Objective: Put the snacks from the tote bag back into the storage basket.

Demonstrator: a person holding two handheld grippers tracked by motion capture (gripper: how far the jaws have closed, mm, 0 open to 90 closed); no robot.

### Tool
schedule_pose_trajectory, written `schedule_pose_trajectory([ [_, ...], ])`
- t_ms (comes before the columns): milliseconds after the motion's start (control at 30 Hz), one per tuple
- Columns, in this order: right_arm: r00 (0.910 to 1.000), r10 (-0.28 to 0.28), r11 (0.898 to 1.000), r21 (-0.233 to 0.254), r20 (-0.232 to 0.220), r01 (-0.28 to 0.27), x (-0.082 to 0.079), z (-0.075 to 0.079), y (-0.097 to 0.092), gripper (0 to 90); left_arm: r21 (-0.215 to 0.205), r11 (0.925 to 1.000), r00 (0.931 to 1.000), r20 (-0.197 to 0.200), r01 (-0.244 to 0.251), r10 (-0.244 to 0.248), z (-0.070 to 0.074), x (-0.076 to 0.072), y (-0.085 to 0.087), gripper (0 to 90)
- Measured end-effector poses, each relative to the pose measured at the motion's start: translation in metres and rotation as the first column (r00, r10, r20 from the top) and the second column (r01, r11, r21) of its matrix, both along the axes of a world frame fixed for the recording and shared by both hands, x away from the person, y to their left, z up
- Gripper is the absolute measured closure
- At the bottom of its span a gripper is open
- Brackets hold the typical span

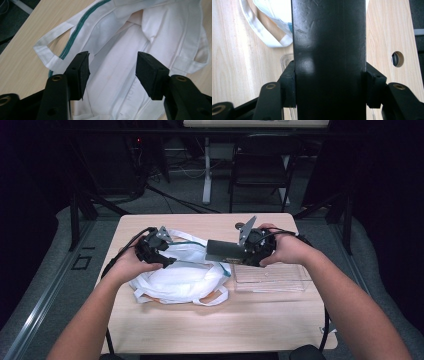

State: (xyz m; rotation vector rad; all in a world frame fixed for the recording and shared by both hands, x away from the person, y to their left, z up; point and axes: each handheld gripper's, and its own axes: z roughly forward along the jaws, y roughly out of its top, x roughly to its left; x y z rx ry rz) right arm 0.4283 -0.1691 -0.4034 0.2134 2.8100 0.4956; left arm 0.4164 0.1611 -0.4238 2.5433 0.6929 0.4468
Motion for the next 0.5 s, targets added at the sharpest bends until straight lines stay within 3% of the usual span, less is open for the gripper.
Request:
schedule_pose_trajectory([
  [67, 1.0, -0.003, 1.0, -0.003, 0.005, 0.003, 0.0, 0.001, -0.003, 41.7, -0.019, 0.9996, 0.9998, -0.003, -0.022, 0.022, -0.004, -0.001, 0.002, 45.2],
  [200, 0.9999, -0.015, 1.0, 0.004, 0.006, 0.015, 0.001, 0.002, -0.009, 41.7, -0.014, 0.9978, 0.9978, -0.007, -0.065, 0.065, -0.008, -0.002, 0.005, 45.0],
  [500, 0.9996, -0.029, 1.0, -0.008, 0.007, 0.029, 0.003, -0.002, -0.019, 41.7, -0.068, 0.9929, 0.9949, -0.031, -0.097, 0.096, -0.023, -0.007, 0.012, 46.4],
])
